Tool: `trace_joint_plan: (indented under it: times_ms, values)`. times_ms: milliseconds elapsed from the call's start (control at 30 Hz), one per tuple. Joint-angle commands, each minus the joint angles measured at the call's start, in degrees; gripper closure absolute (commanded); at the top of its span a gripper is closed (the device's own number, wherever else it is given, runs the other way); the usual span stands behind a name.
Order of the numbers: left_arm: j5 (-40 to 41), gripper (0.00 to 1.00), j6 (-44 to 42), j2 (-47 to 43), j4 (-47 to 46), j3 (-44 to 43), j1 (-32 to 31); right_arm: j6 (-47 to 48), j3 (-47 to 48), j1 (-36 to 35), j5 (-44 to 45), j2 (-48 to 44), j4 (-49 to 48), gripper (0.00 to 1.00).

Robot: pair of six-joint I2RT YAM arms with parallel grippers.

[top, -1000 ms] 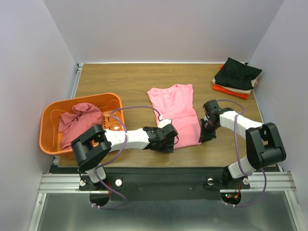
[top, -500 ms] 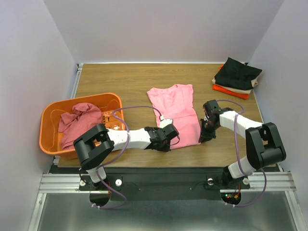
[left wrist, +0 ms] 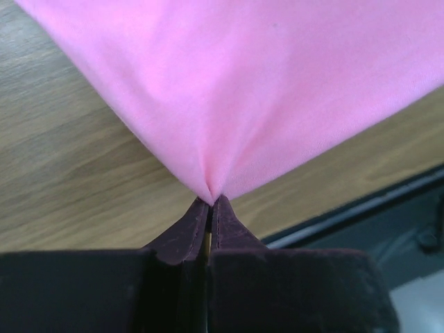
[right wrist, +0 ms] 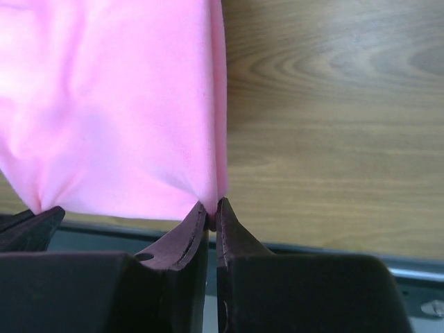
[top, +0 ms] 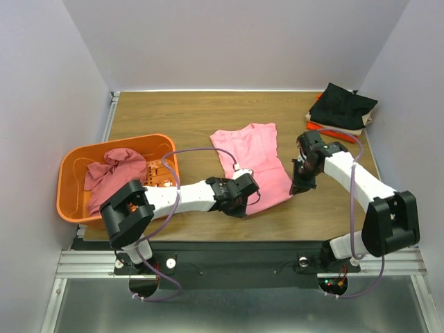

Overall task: Fold and stack the t-shirts
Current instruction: Fold the tshirt

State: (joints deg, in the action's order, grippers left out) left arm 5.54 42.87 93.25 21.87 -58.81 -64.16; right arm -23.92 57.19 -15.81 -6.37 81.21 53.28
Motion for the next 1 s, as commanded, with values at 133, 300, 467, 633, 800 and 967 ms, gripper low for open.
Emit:
trace_joint_plan:
  times_ms: [133, 300, 467, 633, 800, 967]
  values:
    - [-11.0, 1.00, -1.9, -6.5, 8.9, -4.8, -0.3, 0.6, 5.3, -0.1, 1.5, -7.8, 15.0, 1.00]
    - [-16.5, 1.00, 1.0, -10.8, 10.6, -6.7, -0.4, 1.2, 8.5, -0.1, 1.4, -9.9, 22.1, 1.00]
    - [-22.5, 1.00, 6.4, -14.8, 9.1, -6.7, -0.5, 0.3, 12.2, -0.2, -1.3, -12.6, 26.5, 1.00]
    - [-23.3, 1.00, 10.6, -16.7, 7.3, -8.5, -0.4, -4.5, 17.1, -0.2, -6.7, -12.2, 26.3, 1.00]
    - [-25.0, 1.00, 10.6, -16.3, 4.8, -6.2, 3.0, -3.3, 23.6, -0.1, 1.1, -6.9, 24.9, 1.00]
    - [-24.3, 1.00, 7.1, -16.9, 5.6, -6.4, 9.5, -3.4, 27.3, -0.1, 1.5, -1.1, 18.2, 1.00]
